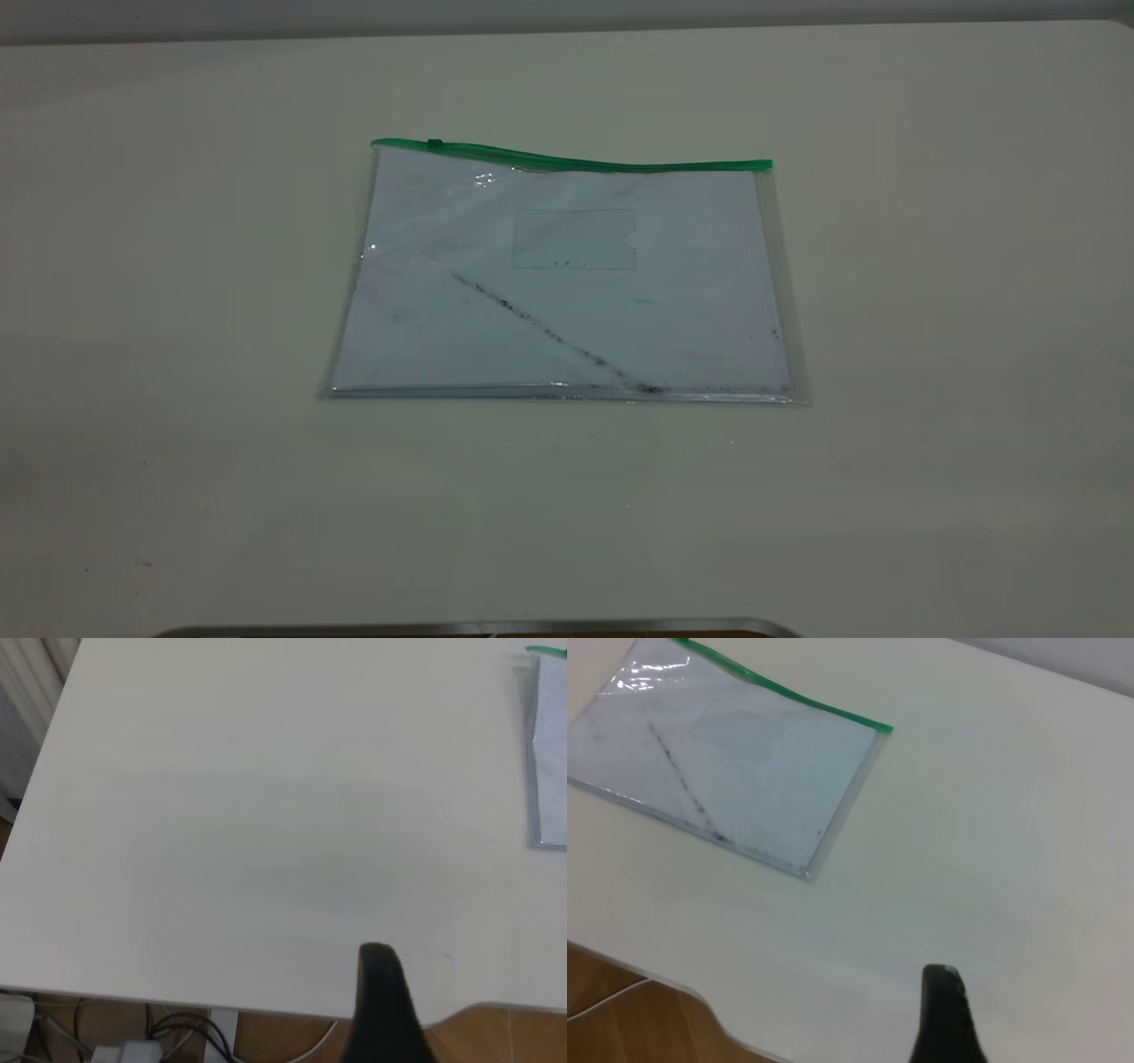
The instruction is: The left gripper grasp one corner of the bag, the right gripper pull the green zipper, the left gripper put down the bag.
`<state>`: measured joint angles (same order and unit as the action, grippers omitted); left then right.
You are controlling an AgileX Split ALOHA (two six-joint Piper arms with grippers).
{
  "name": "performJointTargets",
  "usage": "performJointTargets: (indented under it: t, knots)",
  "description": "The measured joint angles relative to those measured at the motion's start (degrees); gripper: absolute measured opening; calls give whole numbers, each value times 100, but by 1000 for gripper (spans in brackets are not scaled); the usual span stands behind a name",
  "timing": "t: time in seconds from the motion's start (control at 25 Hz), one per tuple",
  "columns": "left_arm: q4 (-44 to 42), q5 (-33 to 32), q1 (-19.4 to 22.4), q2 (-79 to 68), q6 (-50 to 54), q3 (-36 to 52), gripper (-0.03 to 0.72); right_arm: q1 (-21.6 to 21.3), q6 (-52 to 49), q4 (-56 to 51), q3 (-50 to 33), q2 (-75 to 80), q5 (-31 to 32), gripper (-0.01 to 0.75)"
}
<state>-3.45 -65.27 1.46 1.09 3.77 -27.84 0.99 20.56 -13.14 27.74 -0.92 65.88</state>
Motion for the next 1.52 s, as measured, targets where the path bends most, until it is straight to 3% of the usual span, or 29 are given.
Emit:
performJointTargets:
  t: [1.52]
  knots:
    - [-29,56,0,-78,-209,-59,577,0,-37,-51,0,0,-27,558]
